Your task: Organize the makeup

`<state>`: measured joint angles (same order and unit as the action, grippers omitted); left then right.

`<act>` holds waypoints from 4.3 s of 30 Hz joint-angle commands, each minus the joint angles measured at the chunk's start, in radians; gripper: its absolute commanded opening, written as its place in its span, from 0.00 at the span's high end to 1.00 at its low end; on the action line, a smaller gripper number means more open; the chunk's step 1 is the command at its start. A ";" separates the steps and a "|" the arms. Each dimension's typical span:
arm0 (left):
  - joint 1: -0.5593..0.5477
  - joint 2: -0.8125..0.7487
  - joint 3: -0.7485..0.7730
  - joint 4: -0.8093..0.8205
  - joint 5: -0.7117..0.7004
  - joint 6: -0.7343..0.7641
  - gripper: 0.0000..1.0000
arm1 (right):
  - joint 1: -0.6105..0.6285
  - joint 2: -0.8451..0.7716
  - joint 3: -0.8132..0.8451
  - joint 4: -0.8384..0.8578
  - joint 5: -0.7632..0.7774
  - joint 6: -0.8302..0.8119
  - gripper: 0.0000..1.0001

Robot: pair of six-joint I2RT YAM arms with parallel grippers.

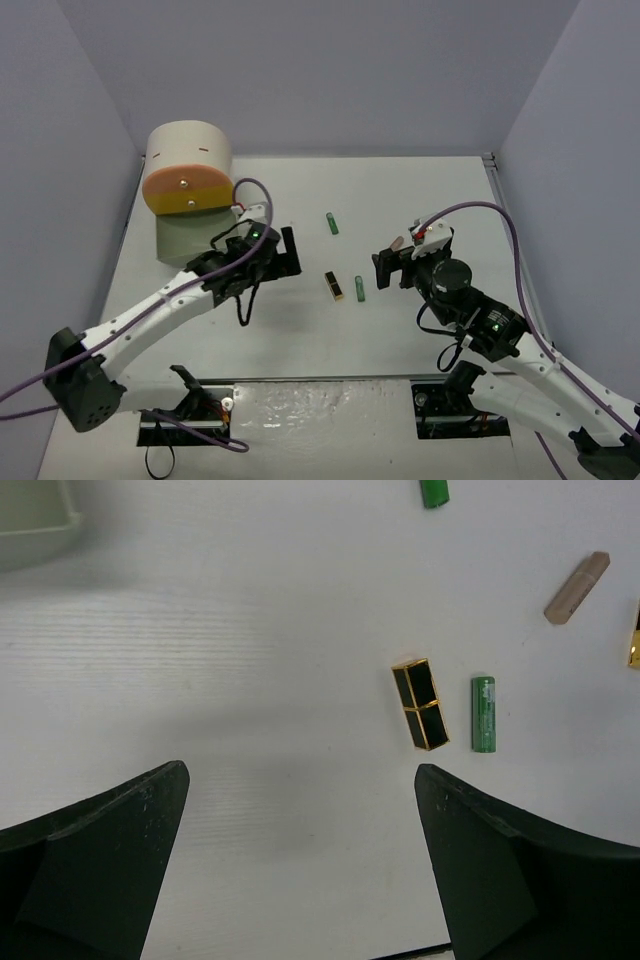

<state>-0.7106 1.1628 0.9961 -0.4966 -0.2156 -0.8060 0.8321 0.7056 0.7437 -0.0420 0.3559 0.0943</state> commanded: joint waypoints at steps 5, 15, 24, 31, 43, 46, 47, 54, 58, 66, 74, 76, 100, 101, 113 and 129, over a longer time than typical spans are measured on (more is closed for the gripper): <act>-0.213 0.409 0.273 0.016 -0.176 -0.161 0.05 | -0.004 -0.034 0.019 0.014 0.055 0.034 0.00; -0.244 0.698 0.445 0.039 -0.125 -0.186 0.09 | -0.005 -0.082 -0.005 0.009 0.058 0.038 0.00; -0.241 0.795 0.460 0.010 -0.131 -0.206 0.31 | -0.004 -0.103 -0.010 0.007 0.064 0.032 0.00; -0.240 0.780 0.416 0.011 -0.132 -0.209 0.71 | -0.004 -0.107 -0.013 0.007 0.068 0.033 0.00; -0.188 0.484 0.308 -0.094 -0.236 -0.088 1.00 | -0.004 -0.106 -0.015 0.007 0.071 0.032 0.00; -0.110 0.362 0.277 -0.151 -0.253 -0.067 1.00 | -0.004 -0.105 -0.015 0.007 0.069 0.033 0.00; -0.069 0.328 0.265 -0.160 -0.251 -0.062 1.00 | -0.004 -0.103 -0.015 0.007 0.068 0.033 0.00; 0.269 0.157 0.199 -0.154 -0.140 0.050 1.00 | -0.004 -0.092 -0.017 0.007 0.063 0.035 0.00; 0.493 0.179 0.200 -0.118 -0.028 0.097 1.00 | -0.004 -0.090 -0.017 0.007 0.063 0.035 0.00; 0.686 0.360 0.295 -0.063 0.079 0.116 0.95 | -0.004 -0.097 -0.019 0.007 0.064 0.036 0.00; 0.738 0.455 0.358 -0.013 0.090 0.074 0.85 | -0.004 -0.099 -0.021 0.004 0.065 0.036 0.00; 0.742 0.464 0.363 -0.005 0.079 0.054 0.82 | -0.004 -0.098 -0.021 0.004 0.064 0.036 0.00; 0.691 0.311 0.323 0.007 0.113 0.080 0.48 | -0.004 -0.094 -0.019 -0.001 0.073 0.039 0.00; 0.663 0.289 0.320 0.002 0.110 0.091 0.46 | -0.004 -0.091 -0.018 -0.001 0.074 0.039 0.00; 0.061 0.214 0.233 0.023 -0.084 0.034 0.25 | -0.004 -0.079 -0.013 -0.001 0.090 0.054 0.00; -0.299 0.760 0.548 0.114 -0.099 -0.058 0.27 | -0.004 -0.196 -0.036 -0.002 0.092 0.072 0.00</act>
<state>-0.9958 1.8778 1.4435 -0.4354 -0.2931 -0.8295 0.8310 0.5537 0.7046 -0.0997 0.4217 0.1580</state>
